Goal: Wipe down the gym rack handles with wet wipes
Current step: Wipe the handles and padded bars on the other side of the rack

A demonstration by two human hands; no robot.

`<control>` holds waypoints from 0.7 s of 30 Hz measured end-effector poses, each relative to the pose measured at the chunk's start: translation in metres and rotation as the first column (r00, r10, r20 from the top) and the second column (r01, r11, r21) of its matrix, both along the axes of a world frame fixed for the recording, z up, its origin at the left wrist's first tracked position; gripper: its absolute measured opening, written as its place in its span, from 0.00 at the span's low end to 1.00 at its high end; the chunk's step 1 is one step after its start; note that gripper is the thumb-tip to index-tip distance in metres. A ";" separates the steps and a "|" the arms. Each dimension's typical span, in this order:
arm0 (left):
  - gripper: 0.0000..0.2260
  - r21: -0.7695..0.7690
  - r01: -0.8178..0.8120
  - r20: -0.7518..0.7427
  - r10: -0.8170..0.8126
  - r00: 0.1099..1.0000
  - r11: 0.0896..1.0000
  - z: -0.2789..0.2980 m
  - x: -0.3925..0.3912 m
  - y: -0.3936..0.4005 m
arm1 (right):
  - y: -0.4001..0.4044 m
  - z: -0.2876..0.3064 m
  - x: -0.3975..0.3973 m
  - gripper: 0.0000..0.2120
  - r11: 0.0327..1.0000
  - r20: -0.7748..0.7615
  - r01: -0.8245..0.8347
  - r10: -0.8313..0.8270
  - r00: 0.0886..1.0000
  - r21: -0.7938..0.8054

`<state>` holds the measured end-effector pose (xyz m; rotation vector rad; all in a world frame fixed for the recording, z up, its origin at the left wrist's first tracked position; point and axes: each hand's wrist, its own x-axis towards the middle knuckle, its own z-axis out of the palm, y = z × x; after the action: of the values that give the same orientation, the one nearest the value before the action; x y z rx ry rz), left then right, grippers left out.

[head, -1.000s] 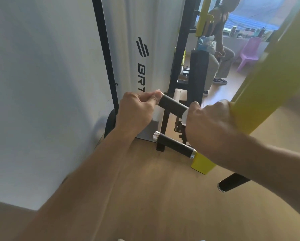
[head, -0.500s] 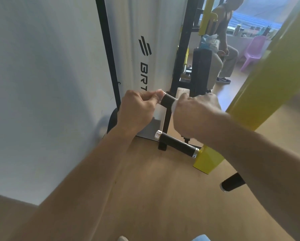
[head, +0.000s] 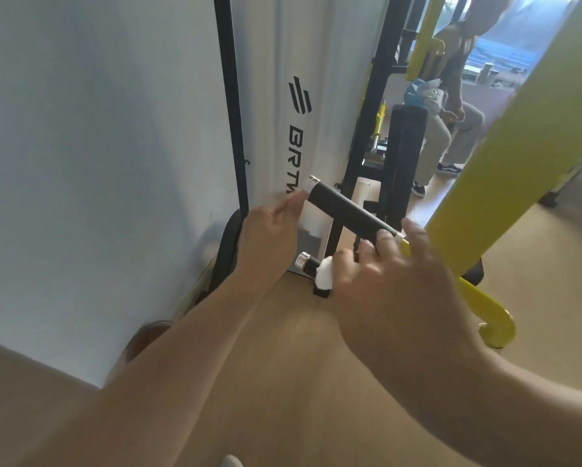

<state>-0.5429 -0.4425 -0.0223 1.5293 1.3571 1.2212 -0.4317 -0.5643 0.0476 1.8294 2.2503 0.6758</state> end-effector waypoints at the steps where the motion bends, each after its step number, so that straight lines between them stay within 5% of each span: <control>1: 0.18 -0.044 -0.010 0.000 0.010 1.000 0.999 -0.008 -0.005 -0.003 | -0.001 -0.006 -0.003 0.27 0.997 -0.094 -0.075 0.077 0.993 0.023; 3: 0.17 -0.119 -0.052 0.048 0.058 0.997 0.991 -0.021 -0.017 -0.015 | -0.001 -0.010 -0.013 0.10 0.983 -0.324 -0.173 0.186 0.928 0.069; 6: 0.15 -0.154 -0.104 0.136 0.125 0.983 0.983 -0.033 -0.038 -0.042 | 0.007 -0.019 -0.021 0.11 0.980 -0.651 -0.199 0.134 0.747 -0.027; 8: 0.20 -0.184 -0.063 0.236 0.107 0.966 0.981 -0.038 -0.051 -0.058 | 0.015 -0.030 -0.024 0.10 0.973 -0.844 -0.189 -0.013 0.536 -0.135; 10: 0.26 -0.202 0.041 0.344 0.032 0.938 0.979 -0.038 -0.058 -0.072 | 0.023 -0.042 -0.024 0.11 0.969 -0.967 -0.178 -0.128 0.222 -0.169; 17: 0.14 -0.133 -0.046 0.379 0.093 0.920 0.990 -0.033 -0.061 -0.097 | 0.030 -0.050 -0.026 0.19 0.869 -0.865 -0.370 -0.434 -0.251 -0.329; 21: 0.09 -0.160 -0.065 0.401 0.125 0.907 0.985 -0.029 -0.058 -0.103 | 0.032 -0.053 -0.022 0.21 0.858 -0.742 -0.328 -0.509 -0.436 -0.396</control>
<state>-0.6008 -0.5451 -0.0512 1.0402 1.2155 1.3812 -0.4539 -0.5326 -0.0058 2.3452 1.8560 -2.6746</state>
